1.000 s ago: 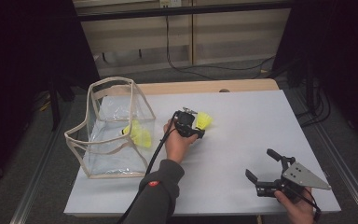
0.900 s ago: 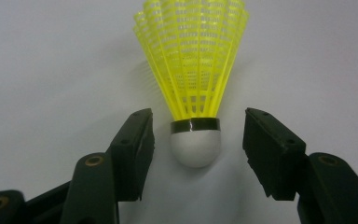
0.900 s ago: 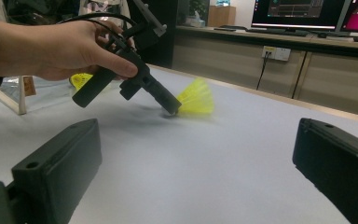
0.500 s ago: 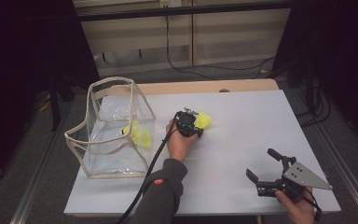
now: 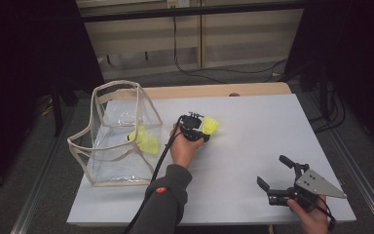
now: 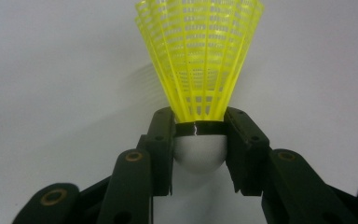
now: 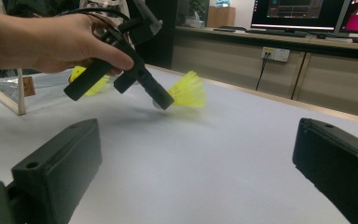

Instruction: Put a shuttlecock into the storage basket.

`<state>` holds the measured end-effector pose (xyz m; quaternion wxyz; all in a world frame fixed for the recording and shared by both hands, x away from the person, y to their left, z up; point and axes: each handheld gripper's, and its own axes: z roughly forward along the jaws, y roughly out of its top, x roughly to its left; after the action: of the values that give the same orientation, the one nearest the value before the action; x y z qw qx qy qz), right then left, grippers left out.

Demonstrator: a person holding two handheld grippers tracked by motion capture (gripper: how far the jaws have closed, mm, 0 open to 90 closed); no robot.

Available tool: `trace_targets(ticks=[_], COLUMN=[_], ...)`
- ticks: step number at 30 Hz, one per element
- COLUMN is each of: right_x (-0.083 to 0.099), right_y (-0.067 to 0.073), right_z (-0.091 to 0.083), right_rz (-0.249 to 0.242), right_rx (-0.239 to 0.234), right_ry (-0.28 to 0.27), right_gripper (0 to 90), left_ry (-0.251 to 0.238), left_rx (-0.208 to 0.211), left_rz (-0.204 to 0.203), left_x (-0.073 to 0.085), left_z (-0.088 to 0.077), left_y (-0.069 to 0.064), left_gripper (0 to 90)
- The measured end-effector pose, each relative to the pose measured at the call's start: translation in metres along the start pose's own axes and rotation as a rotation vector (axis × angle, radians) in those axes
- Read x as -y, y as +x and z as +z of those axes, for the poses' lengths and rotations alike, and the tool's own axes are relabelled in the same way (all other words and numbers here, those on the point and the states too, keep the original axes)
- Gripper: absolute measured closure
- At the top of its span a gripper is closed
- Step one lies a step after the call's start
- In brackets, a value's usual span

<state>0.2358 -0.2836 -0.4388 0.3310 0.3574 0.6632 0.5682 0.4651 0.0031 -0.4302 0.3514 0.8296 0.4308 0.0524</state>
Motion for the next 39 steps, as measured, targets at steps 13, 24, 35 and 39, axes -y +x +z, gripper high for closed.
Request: trace_targets(ticks=[13,24,35,39], right_x=[0.001,0.001,0.002,0.002], right_y=[0.001,0.002,0.001,0.001], right_z=[0.001,0.003,0.003,0.003], right_rz=[-0.004,0.001,0.002,0.008], right_rx=[-0.003,-0.008,-0.005,-0.003], right_ry=[0.002,0.007,0.009,0.006], right_gripper=[1.2,1.2,1.2,1.2], left_ry=[0.008,-0.004,0.013,0.008], left_rx=[0.036,0.036,0.034,0.032], left_rz=[-0.045,-0.039,-0.042,-0.050], left_x=[-0.007,-0.020,-0.027,-0.029], left_z=[-0.021,-0.045,-0.057,-0.063], left_y=[-0.001,-0.004,-0.005,-0.005], left_gripper=[64.7,64.7,64.7,64.7])
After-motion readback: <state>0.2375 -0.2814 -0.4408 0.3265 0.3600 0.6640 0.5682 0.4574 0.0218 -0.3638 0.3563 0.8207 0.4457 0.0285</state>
